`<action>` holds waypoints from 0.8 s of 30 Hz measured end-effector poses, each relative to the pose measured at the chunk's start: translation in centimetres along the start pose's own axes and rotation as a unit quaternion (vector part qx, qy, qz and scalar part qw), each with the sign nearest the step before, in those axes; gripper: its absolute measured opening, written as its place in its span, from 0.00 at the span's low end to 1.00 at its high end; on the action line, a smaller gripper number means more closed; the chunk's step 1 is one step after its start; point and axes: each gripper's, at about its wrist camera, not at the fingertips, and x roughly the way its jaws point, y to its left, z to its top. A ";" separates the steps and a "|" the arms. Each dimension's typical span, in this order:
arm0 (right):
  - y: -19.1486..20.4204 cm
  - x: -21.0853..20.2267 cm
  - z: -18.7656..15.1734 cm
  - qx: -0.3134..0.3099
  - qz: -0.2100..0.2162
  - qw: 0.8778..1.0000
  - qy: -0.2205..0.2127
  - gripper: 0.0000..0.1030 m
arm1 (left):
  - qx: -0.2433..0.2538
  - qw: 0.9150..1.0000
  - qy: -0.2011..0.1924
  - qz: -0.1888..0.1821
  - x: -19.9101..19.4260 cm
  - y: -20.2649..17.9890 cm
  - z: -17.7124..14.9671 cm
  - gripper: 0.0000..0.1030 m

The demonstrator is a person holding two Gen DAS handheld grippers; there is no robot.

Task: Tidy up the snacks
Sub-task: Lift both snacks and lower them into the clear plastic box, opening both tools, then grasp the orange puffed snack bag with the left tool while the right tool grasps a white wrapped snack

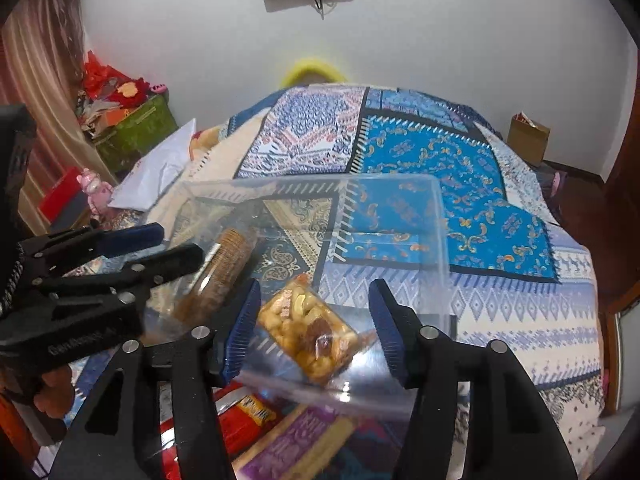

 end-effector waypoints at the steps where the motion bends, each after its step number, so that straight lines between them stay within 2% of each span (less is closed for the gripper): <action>1: 0.1 -0.9 -0.1 0.001 0.000 1.000 -0.006 0.56 | 0.001 1.000 -0.004 0.000 -0.6 0.1 -0.1 0.56; 4: 0.3 -2.7 -0.5 0.002 0.000 1.000 -0.017 0.56 | 0.005 1.000 -0.021 0.004 -3.0 0.5 -0.7 0.57; 9: 0.7 -5.1 -1.6 -0.001 -0.001 1.000 -0.027 0.58 | 0.007 1.000 -0.023 0.007 -6.0 1.4 -2.8 0.58; 15: 1.4 -6.6 -4.1 -0.010 -0.016 1.000 -0.023 0.61 | 0.008 1.000 -0.007 0.015 -7.6 2.3 -6.3 0.58; 24: 1.3 -7.1 -8.9 0.004 -0.010 1.000 0.009 0.62 | 0.001 0.999 0.034 0.009 -8.1 3.1 -11.9 0.58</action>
